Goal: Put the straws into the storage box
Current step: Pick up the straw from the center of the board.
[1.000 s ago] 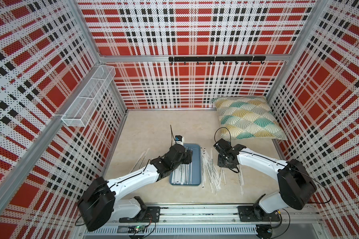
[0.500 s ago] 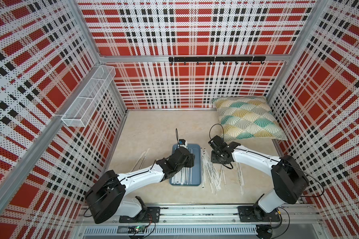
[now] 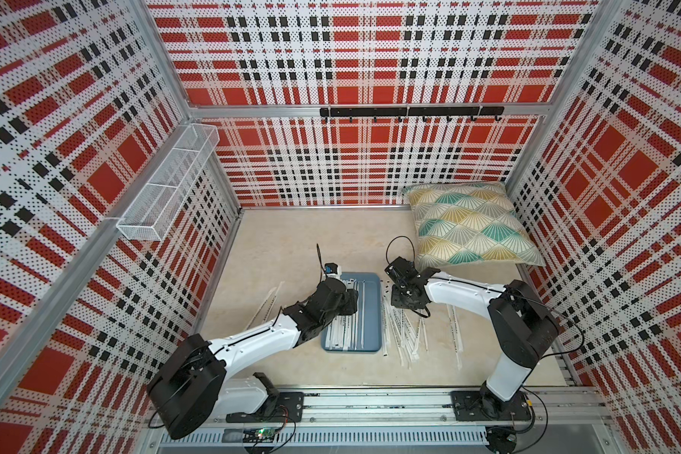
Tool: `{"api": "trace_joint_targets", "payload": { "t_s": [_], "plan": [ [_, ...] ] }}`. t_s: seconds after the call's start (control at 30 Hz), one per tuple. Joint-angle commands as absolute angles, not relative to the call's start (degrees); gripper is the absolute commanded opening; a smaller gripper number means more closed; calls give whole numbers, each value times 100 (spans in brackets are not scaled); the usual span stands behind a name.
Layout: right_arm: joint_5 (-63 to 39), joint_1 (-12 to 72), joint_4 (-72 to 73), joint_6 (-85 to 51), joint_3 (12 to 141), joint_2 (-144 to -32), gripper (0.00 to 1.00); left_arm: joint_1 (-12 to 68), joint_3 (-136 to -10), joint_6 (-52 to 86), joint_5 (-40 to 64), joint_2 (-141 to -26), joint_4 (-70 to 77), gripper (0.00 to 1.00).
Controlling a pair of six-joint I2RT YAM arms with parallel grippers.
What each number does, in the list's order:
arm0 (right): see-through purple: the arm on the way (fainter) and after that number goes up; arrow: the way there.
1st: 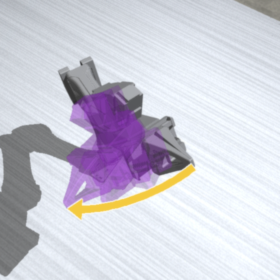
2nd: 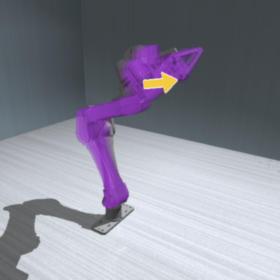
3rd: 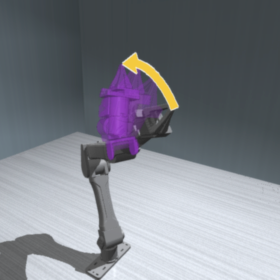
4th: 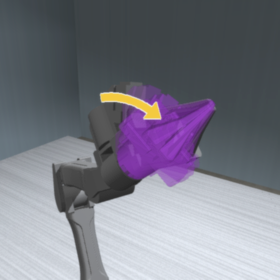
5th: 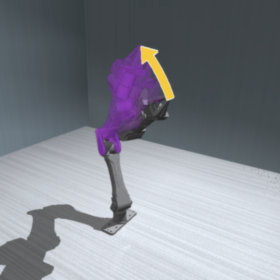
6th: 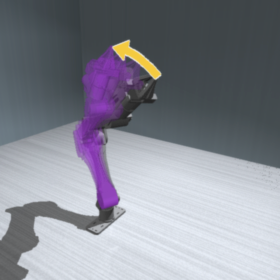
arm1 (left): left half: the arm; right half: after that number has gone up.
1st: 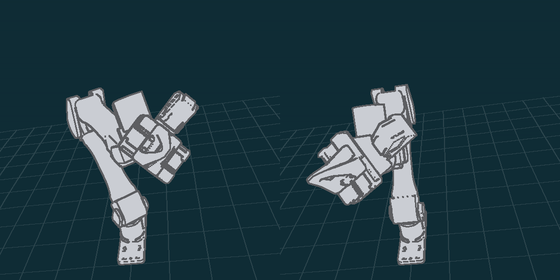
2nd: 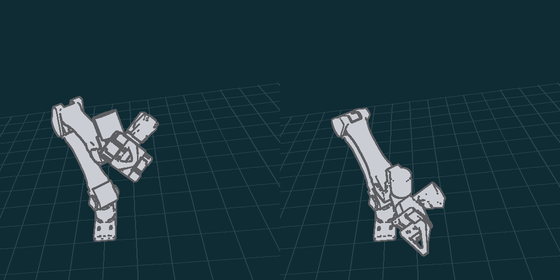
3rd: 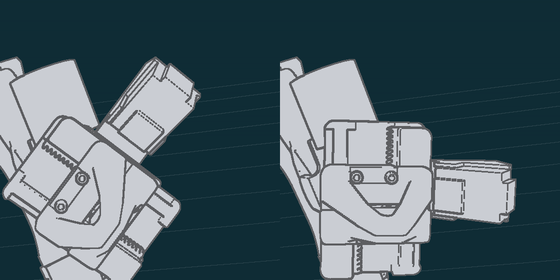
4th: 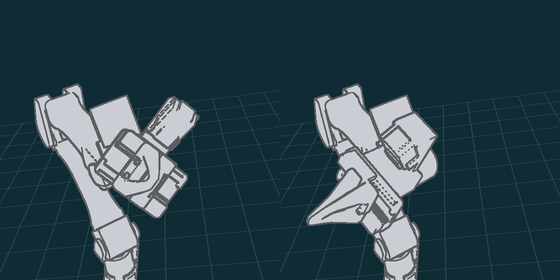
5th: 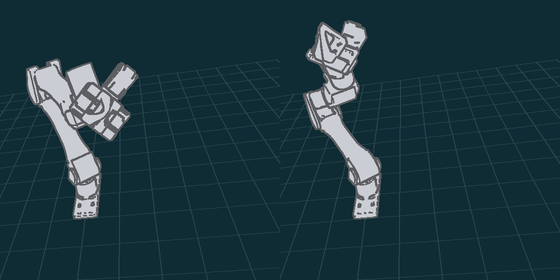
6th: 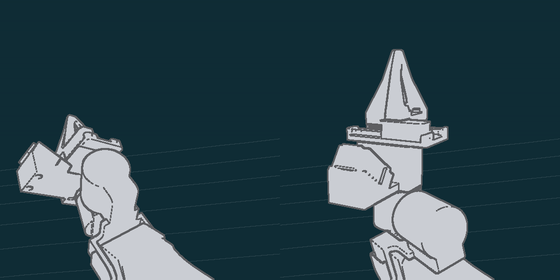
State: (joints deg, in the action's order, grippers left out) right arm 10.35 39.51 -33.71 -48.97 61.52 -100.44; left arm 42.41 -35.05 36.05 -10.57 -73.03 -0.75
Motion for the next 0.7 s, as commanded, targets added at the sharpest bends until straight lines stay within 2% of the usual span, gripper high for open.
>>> {"api": "trace_joint_targets", "payload": {
  "t_s": [0.0, 0.67],
  "plan": [
    [1129, 3921, -3278, -4918, 6091, -10184, 25, 4209, -3448, 3639, -990, -7202, 53, 63],
    [1226, 4335, -3826, -5009, 6542, -9611, 14, 3911, -3244, 3644, -995, -6848, 18, 62]
  ]
}}
